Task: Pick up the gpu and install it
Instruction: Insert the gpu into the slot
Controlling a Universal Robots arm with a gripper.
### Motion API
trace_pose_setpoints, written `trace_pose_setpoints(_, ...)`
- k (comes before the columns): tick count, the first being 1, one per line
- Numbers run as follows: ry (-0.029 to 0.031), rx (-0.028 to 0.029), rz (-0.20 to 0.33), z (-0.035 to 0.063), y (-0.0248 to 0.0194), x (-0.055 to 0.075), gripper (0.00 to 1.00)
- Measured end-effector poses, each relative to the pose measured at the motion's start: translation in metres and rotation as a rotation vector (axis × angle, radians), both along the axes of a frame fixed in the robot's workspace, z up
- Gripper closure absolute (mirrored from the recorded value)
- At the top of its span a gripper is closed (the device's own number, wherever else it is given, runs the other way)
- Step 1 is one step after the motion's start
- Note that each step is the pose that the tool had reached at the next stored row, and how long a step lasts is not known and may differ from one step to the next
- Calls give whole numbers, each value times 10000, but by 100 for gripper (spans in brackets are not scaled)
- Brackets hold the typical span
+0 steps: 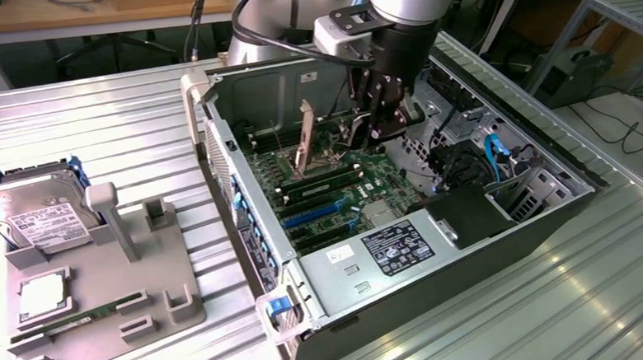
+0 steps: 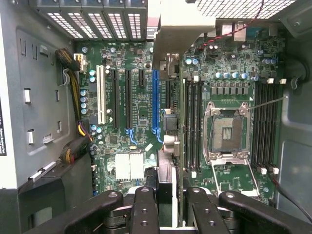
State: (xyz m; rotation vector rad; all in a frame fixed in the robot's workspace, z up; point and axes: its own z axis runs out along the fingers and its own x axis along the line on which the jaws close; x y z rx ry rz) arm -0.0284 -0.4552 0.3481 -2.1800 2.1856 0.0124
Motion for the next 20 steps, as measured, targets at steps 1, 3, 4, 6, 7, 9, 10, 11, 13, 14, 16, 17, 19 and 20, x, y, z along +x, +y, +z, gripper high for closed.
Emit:
trace_pose_setpoints(1, 0, 1, 2, -2, -1, 0, 72)
trace_pose_setpoints(3, 0, 6, 6, -6, -5, 0, 72)
trace_pose_setpoints(4, 0, 9, 10, -10, -8, 0, 72)
trace_pose_setpoints(6, 0, 13, 13, -14, -10, 0, 72)
trace_pose_setpoints(7, 0, 17, 18, -18, -13, 0, 72)
trace_pose_setpoints(9, 0, 25, 27, -27, -20, 0, 72)
trace_pose_setpoints(10, 0, 29, 30, -31, -23, 0, 72)
trace_pose_setpoints(11, 0, 32, 33, -34, -25, 0, 72)
trace_pose_setpoints(13, 0, 37, 38, -40, -29, 0, 72)
trace_pose_setpoints(14, 0, 39, 40, -42, -30, 0, 72)
trace_pose_setpoints(16, 0, 44, 44, -46, -34, 0, 72)
trace_pose_setpoints(17, -1, 46, 47, -48, -35, 0, 72)
trace_pose_setpoints(19, 0, 50, 50, -52, -39, 0, 72)
trace_pose_setpoints(20, 0, 54, 53, -55, -41, 0, 72)
